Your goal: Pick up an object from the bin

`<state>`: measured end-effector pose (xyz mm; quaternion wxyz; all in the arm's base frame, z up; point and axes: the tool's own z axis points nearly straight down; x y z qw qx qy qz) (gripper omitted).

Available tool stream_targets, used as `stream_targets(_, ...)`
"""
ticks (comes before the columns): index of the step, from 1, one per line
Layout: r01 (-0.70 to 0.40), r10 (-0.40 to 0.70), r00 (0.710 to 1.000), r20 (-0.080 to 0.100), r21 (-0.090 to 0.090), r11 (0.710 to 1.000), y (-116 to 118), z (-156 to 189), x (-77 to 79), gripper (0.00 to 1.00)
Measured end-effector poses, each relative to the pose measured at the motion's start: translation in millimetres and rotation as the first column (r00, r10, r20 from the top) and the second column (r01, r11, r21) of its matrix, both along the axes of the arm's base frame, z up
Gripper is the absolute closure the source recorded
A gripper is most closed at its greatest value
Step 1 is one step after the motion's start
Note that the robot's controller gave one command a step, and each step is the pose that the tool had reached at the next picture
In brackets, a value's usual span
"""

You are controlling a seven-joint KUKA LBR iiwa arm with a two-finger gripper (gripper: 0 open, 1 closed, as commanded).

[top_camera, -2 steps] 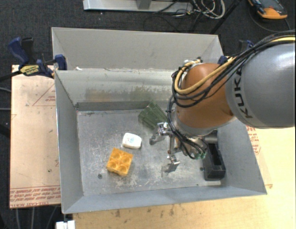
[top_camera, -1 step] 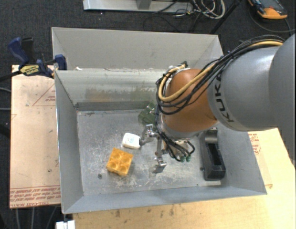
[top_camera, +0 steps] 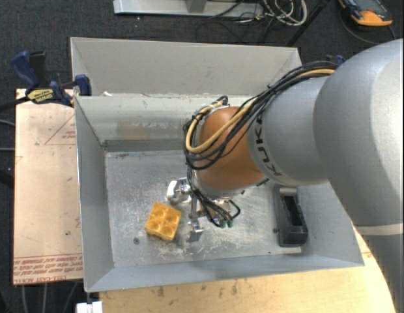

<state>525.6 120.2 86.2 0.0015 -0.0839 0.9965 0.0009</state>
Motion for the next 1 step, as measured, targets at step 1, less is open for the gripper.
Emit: stream_targets(1, -0.003, 0.003, 1.000, 0.007, 0.003, 1.000, 9.3, -10.6, 1.1, 0.00)
